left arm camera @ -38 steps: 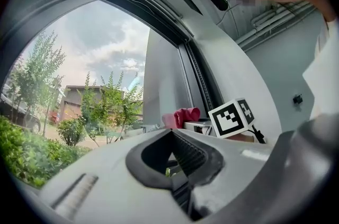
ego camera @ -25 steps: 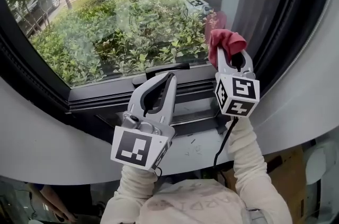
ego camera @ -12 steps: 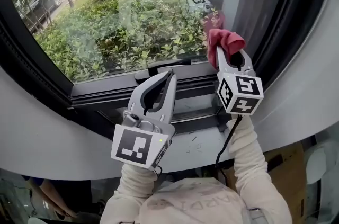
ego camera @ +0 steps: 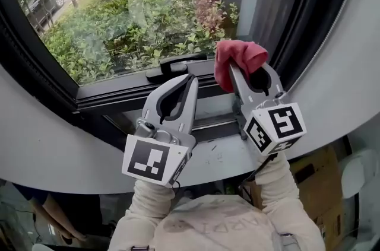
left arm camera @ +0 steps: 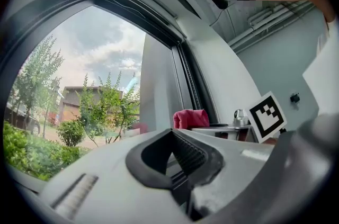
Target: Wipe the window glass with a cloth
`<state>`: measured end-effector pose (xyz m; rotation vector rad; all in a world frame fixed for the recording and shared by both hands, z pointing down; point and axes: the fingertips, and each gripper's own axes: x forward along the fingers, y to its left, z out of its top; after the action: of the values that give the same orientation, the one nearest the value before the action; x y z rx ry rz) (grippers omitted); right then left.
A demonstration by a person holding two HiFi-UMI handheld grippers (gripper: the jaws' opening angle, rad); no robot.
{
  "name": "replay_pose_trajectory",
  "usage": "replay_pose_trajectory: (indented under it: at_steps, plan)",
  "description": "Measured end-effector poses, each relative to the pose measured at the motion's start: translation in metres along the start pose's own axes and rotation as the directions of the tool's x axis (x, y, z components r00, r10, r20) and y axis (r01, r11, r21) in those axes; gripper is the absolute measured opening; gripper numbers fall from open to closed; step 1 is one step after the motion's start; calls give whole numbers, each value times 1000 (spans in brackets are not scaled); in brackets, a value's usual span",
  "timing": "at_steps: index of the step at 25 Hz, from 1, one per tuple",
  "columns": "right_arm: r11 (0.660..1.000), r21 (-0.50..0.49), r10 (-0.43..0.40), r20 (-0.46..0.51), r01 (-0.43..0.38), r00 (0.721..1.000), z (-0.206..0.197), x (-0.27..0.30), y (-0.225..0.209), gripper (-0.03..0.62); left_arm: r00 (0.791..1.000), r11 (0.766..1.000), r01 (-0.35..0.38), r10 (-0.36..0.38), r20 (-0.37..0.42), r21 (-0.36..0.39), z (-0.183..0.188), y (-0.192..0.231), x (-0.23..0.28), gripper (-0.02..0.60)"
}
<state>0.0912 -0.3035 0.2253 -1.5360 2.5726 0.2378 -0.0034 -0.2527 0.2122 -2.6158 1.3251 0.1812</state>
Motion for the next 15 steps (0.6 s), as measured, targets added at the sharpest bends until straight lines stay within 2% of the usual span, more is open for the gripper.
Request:
replay_pose_trajectory:
  at_steps: [7,15]
  plan:
    - [998,45,33,-19,-32,999,-8,-55,21,123,999,999,39,-39,2,-16,-2,-26,-12,0]
    - [995,31,92,13,-92,996,7,-65,52,123,999,998,52,-52,-6,-23,-3,-42,-21,0]
